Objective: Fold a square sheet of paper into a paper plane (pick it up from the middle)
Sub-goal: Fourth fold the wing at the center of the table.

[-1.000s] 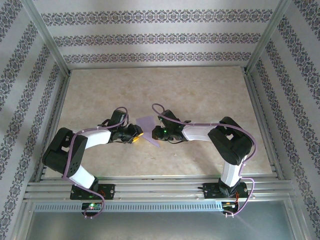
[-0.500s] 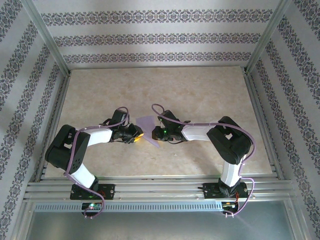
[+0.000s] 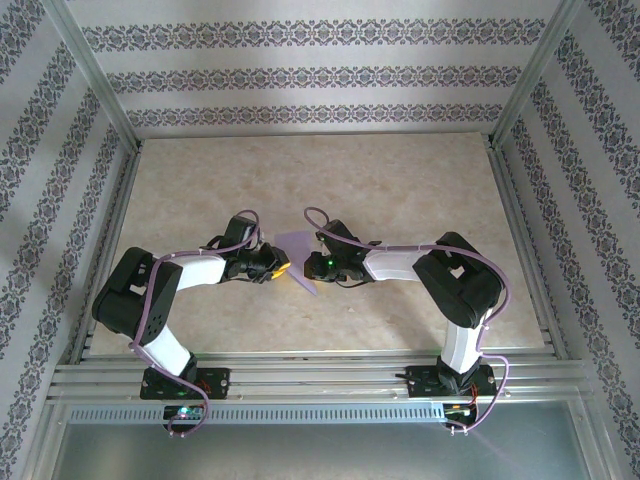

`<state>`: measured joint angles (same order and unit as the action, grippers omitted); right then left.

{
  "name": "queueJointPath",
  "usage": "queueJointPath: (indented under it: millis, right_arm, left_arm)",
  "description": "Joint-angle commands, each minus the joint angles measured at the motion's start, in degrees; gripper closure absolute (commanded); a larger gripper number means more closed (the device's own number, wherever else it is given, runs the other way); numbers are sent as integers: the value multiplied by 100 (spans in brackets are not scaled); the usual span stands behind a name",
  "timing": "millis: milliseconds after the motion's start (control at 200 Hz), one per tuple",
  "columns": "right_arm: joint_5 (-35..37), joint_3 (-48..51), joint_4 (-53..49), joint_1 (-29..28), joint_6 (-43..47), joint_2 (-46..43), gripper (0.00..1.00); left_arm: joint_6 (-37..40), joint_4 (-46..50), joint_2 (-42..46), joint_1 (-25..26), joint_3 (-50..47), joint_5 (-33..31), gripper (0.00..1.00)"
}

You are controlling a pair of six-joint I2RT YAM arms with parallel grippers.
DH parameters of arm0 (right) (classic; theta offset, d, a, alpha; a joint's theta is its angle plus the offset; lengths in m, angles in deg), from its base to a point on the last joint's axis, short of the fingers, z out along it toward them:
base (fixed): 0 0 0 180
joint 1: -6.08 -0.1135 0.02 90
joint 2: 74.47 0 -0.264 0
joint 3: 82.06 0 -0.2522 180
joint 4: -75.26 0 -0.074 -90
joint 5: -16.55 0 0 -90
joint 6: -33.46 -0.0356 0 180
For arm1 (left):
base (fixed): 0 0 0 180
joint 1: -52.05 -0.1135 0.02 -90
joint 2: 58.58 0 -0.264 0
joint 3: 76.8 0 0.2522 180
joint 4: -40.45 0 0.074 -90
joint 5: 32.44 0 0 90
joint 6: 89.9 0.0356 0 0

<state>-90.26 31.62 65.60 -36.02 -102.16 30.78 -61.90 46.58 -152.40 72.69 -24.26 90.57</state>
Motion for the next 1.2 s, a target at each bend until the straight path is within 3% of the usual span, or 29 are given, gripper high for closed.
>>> queueJointPath:
  millis: [0,335,670,829,1049,1194]
  right_arm:
    - [-20,44,-67,45,-86,145,82]
    - [-136,61,-67,105,-152,175,82]
    - [-254,138,178,252,-112,-341,75]
    - [512,529,101,454,522,-1271,60]
    - [2135,1357,285,501,2021,-2533,29]
    - [2342,1739,621,480,2604,-2916,17]
  left_arm:
    - [99,-246,107,59,60,112,77]
    - [535,-558,99,63,-152,269,78]
    - [616,-300,-75,58,45,146,91]
    - [417,-256,-75,80,215,78,93]
    - [65,12,-165,435,738,-360,92]
    - [-246,260,-331,693,1119,-831,92]
